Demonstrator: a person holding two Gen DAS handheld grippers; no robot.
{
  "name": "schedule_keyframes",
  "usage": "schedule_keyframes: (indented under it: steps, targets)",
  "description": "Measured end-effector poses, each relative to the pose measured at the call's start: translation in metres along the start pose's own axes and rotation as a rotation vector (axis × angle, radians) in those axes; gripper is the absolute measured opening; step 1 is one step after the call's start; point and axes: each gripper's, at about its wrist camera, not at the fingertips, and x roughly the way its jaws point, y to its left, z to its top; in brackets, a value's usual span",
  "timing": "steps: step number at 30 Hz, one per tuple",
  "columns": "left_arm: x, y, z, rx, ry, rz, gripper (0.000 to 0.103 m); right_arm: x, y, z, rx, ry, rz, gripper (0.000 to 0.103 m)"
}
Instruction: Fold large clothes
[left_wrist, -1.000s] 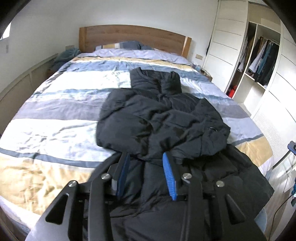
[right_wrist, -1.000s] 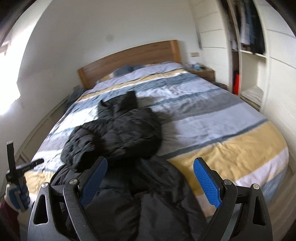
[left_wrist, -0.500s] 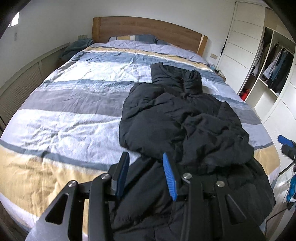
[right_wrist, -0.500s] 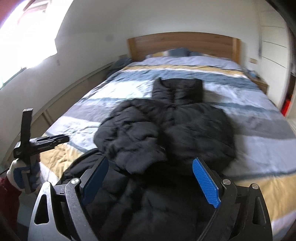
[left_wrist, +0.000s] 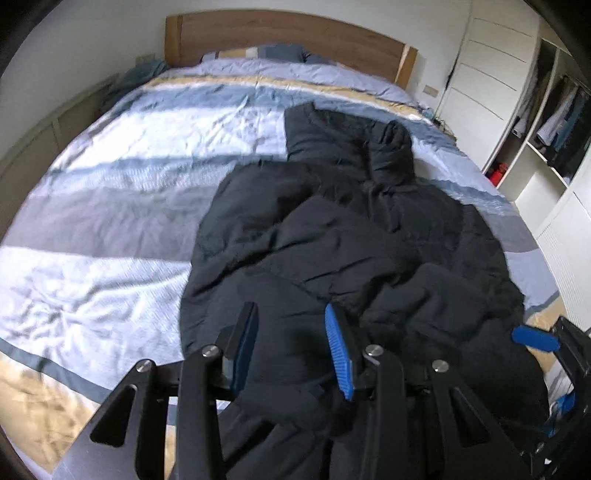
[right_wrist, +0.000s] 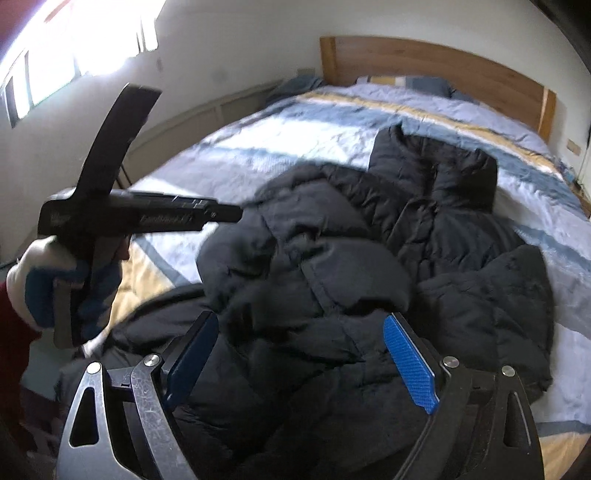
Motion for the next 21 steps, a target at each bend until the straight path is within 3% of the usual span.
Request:
schedule_keyframes:
  steps: [5, 9, 12, 16, 18, 21]
  targets:
    - [0.047, 0.017, -0.023, -0.045, 0.081, 0.012, 0.036, 0.031, -0.02, -0.021, 0.016, 0.061, -0.003, 0.089]
    - [0.061, 0.019, -0.029, -0.059, 0.101, 0.027, 0.043, 0.043, -0.03, -0.033, 0.023, 0.084, 0.001, 0.089]
    - [0.05, 0.014, -0.026, -0.046, 0.089, 0.046, 0.043, 0.04, -0.029, -0.033, 0.038, 0.103, -0.007, 0.088]
    - [0.031, 0.006, -0.033, -0.039, 0.081, 0.062, 0.043, 0.016, -0.029, -0.034, 0.094, 0.057, -0.002, 0.088]
    - [0.027, 0.002, -0.041, -0.03, 0.108, 0.089, 0.043, 0.014, -0.028, -0.044, 0.106, 0.092, -0.031, 0.088]
    - [0.002, 0.0, -0.048, -0.049, 0.078, 0.089, 0.043, -0.004, -0.027, -0.058, 0.131, 0.098, -0.054, 0.088]
